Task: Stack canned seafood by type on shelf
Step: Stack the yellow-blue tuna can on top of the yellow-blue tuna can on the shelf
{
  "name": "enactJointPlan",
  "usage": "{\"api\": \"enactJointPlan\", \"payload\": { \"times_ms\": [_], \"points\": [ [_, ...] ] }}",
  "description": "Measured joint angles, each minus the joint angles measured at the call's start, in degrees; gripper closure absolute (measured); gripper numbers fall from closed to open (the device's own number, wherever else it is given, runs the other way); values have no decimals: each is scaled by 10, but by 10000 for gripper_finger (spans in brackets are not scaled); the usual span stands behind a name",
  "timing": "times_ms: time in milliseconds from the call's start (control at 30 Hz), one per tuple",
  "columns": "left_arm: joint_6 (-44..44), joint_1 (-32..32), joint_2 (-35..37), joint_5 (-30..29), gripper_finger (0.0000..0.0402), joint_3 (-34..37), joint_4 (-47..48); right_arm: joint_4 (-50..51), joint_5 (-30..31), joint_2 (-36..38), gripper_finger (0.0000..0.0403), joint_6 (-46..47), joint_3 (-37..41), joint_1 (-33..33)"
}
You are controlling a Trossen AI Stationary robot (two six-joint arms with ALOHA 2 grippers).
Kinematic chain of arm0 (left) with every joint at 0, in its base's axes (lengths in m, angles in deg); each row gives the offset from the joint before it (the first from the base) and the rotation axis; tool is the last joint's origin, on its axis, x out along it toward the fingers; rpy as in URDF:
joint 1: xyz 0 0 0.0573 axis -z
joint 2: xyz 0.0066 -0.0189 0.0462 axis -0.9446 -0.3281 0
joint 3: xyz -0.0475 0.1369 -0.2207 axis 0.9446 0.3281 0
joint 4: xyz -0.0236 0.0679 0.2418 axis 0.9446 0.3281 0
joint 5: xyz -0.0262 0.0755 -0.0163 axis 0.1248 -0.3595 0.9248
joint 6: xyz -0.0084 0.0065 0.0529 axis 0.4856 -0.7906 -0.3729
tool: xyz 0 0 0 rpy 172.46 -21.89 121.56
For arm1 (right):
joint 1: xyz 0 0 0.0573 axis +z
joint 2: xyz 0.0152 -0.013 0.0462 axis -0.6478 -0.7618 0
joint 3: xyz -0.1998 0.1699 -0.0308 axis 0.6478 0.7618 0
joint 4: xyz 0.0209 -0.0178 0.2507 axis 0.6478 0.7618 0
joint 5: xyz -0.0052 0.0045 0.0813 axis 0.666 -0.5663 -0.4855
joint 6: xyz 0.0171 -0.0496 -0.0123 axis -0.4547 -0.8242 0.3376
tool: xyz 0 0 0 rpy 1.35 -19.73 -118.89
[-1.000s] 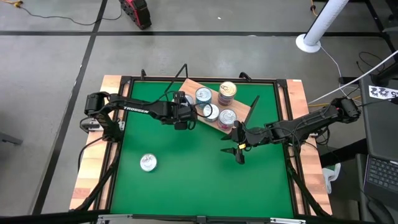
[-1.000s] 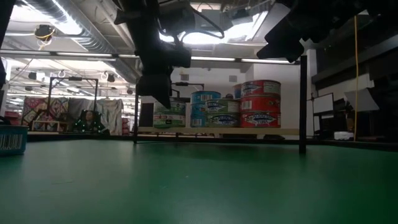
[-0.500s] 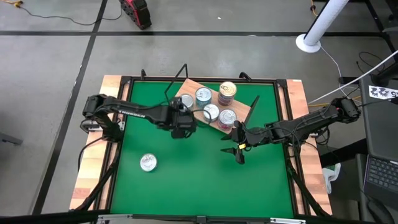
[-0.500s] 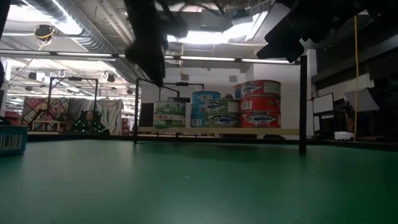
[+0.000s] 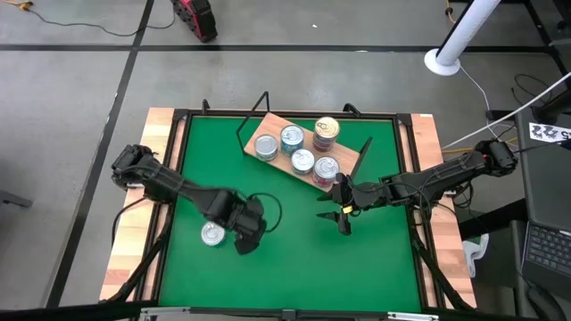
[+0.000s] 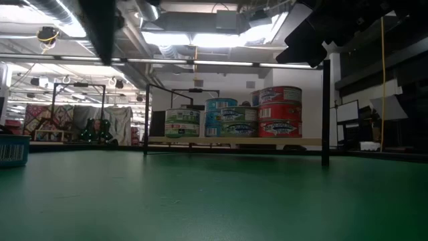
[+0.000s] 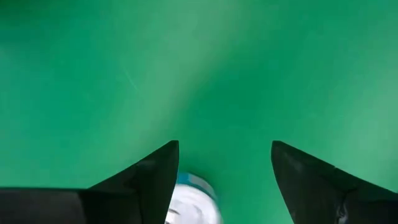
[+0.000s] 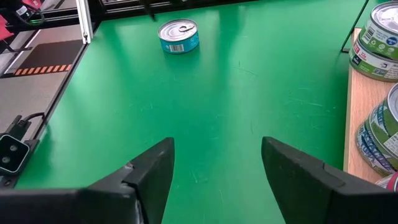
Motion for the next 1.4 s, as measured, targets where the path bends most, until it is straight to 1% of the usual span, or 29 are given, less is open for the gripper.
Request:
{"api": "enactJointPlan", "payload": {
  "times_ms": [200,433,533,633,767,900,1133,1300,1400],
  "points": [
    [173,65,-4,0,153,2,-2,0,0,0,162,0,0,0],
    [396,113,-4,1,153,56,-11,4,0,0,162,-1,0,0],
    [458,125,-5,19,153,80,-16,4,0,0,162,-1,0,0],
    [471,130,-5,36,153,103,-41,4,0,0,162,0,0,0],
    [469,130,-5,38,153,139,-96,4,0,0,162,-1,0,0],
    [469,128,-5,38,153,169,-110,4,0,0,162,0,0,0],
    [471,130,-5,51,153,192,-116,4,0,0,162,-1,0,0],
    [481,132,-5,58,153,208,-149,4,0,0,162,-1,0,0],
    [471,132,-12,58,153,209,-153,4,1,0,162,-1,0,0]
  ]
}}
